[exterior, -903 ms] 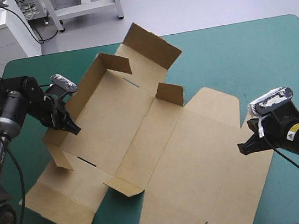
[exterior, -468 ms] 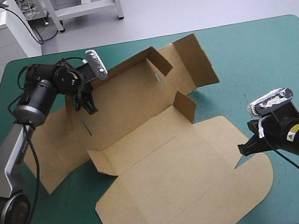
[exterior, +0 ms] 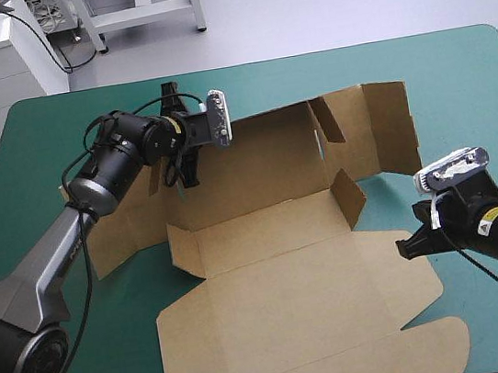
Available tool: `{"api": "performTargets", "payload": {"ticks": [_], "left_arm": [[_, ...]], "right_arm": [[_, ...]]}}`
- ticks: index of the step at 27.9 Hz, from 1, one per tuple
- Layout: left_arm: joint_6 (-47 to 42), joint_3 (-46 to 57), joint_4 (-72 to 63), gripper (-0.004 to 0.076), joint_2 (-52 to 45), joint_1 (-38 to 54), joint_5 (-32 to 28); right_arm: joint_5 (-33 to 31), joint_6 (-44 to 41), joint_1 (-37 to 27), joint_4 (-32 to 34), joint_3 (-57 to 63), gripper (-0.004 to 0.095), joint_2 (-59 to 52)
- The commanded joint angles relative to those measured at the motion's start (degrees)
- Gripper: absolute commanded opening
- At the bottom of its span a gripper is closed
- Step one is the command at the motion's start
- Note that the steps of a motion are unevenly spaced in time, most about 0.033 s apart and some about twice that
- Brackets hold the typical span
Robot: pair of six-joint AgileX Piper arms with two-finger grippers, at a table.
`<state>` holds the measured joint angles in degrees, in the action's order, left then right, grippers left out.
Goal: Fold the box
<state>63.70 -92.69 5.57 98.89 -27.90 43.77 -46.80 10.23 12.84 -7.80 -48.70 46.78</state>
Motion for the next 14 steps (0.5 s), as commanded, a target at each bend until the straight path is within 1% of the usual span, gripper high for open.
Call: {"api": "performTargets", "payload": {"ticks": [1, 6, 10, 13, 14], "left_arm": [[-5.3, -0.2, 5.5, -0.0008, -2.7, -3.2, -4.2], [-12.5, 1.8, 10.4, -0.0008, -2.9, -8.5, -4.8], [-16.0, 3.1, 16.4, -0.0009, -3.1, -12.2, -6.5], [-19.8, 3.1, 21.5, -0.0008, -3.3, -14.7, -6.5], [-21.9, 3.1, 25.3, -0.0008, -3.5, -16.3, -6.3]], "right_arm": [[3.1, -1.6, -0.4, 0.5, -1.6, 0.0000, -0.3], [3.7, -9.1, -0.4, 4.4, -1.6, 0.0000, -0.3], [3.9, -15.1, -0.4, 10.6, -1.6, 0.0000, -0.3], [3.9, -16.9, -0.4, 13.4, -1.6, 0.0000, -0.3], [3.9, -16.9, -0.4, 14.4, -1.6, 0.0000, -0.3]]}}
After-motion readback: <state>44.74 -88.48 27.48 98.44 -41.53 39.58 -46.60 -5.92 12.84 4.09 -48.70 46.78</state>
